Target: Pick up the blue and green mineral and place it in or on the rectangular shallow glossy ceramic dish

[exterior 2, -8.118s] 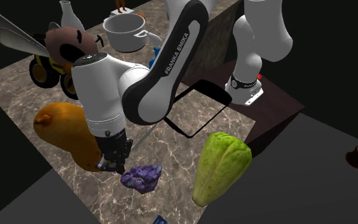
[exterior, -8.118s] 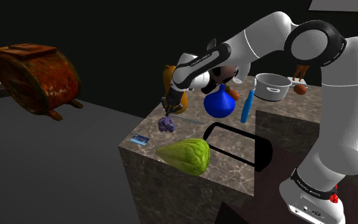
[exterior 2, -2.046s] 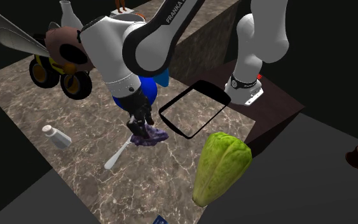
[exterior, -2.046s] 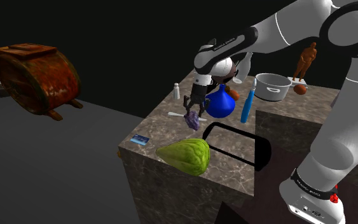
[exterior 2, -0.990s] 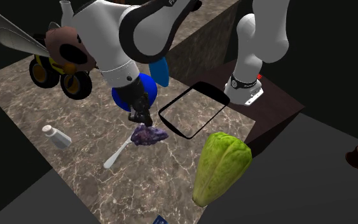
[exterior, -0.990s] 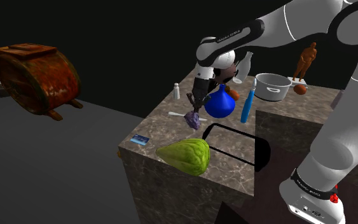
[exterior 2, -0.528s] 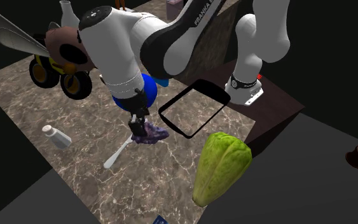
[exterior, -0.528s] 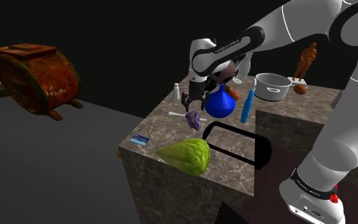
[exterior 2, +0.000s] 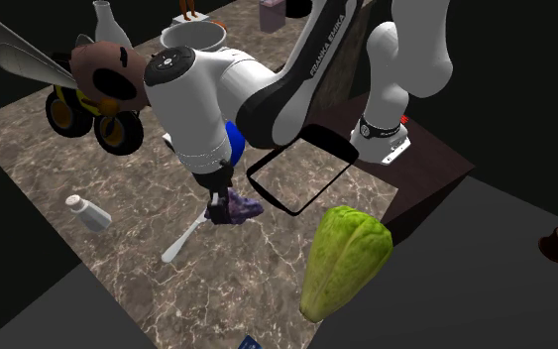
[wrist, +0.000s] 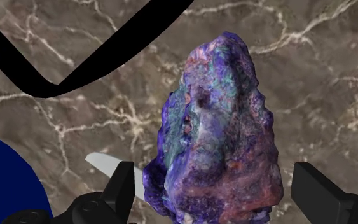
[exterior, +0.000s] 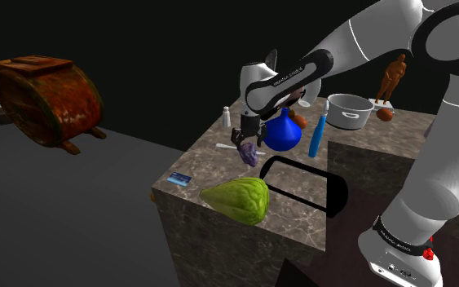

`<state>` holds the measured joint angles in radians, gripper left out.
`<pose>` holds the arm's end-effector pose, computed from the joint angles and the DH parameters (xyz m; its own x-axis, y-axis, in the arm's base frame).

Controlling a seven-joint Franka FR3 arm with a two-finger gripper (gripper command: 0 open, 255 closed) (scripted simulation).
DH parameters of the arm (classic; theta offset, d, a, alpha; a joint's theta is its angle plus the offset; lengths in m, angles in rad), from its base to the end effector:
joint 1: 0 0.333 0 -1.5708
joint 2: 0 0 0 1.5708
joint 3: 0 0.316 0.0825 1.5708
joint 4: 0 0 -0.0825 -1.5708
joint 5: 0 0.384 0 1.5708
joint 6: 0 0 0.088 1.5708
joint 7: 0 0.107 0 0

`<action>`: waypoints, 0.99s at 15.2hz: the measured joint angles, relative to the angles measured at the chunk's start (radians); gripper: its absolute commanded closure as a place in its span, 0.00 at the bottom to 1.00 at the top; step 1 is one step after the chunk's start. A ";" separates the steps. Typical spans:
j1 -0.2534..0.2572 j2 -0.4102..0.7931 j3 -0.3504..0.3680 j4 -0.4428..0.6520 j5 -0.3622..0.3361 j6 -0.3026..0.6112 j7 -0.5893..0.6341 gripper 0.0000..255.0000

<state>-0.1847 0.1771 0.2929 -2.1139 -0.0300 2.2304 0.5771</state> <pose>0.5584 0.0574 0.3303 0.8976 -0.4369 -0.0593 -0.4374 -0.8992 0.0050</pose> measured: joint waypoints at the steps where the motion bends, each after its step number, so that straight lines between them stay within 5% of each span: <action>1: 0.000 0.003 0.000 -0.001 -0.001 0.003 0.000 0.00; 6: 0.000 0.004 -0.001 -0.002 -0.002 0.007 0.000 0.00; 7: 0.000 0.004 -0.001 -0.002 -0.002 0.007 0.000 1.00; 15: -0.001 0.002 -0.001 -0.003 -0.002 0.008 -0.001 1.00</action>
<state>-0.1854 0.1789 0.2920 -2.1168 -0.0315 2.2388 0.5765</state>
